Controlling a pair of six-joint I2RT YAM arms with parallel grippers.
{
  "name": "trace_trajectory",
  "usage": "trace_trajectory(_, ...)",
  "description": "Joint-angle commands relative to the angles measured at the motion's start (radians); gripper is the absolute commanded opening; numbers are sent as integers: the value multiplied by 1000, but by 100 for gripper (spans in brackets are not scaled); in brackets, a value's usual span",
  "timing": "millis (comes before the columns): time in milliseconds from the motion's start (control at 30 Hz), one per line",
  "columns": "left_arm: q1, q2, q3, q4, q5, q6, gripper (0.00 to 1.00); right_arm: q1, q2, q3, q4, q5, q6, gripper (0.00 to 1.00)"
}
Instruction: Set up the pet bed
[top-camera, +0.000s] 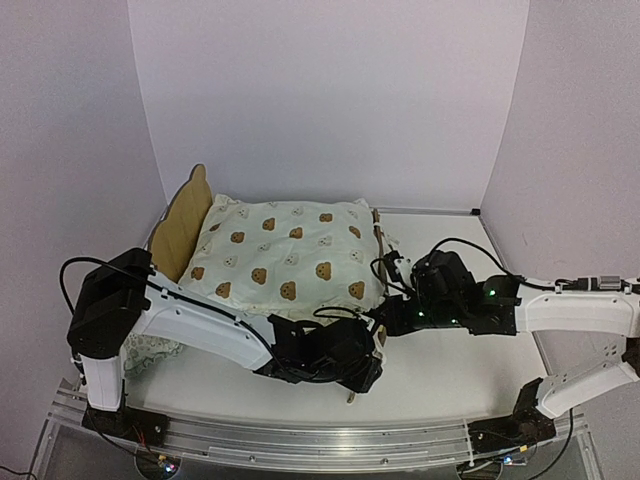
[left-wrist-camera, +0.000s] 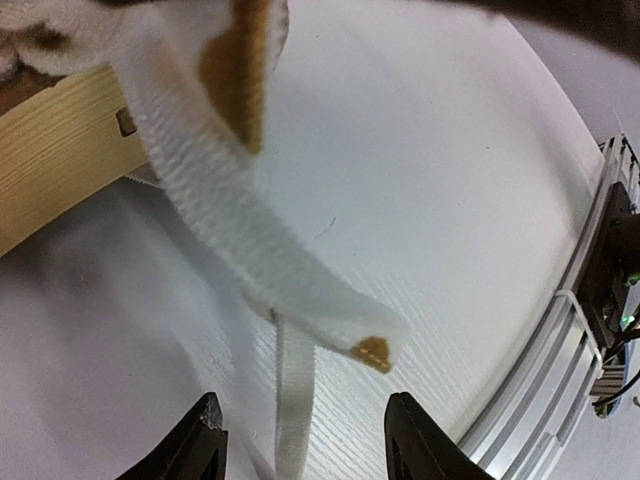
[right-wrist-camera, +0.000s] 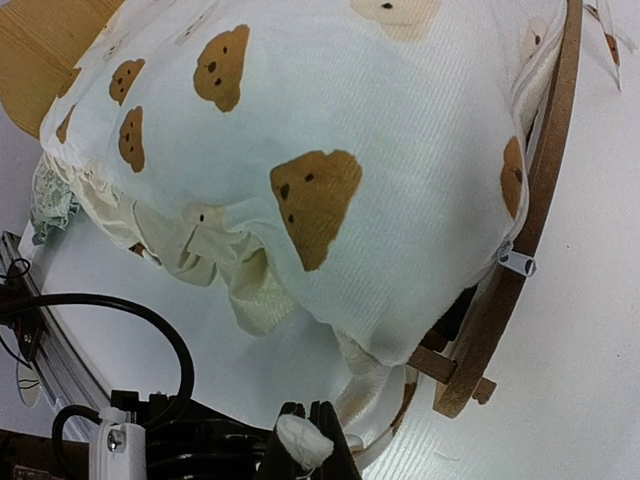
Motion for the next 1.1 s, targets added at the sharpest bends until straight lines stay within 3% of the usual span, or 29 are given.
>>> trace_trajectory(0,1,36,14,-10,0,17,50,1,-7,50,11,-1,-1,0)
trace_trajectory(333,0,87,30,-8,26,31,40,2,-9,58,6,8,-3,0)
trace_trajectory(533,0,91,15,17,46,34,24,2,-17,62,0,19,-8,0)
trace_trajectory(667,0,86,7,11,34,26,1,1,-24,60,-3,28,-12,0)
trace_trajectory(1067,6,-46,-56,-147,-118,1,0,0,-80,35,-51,234,-91,0)
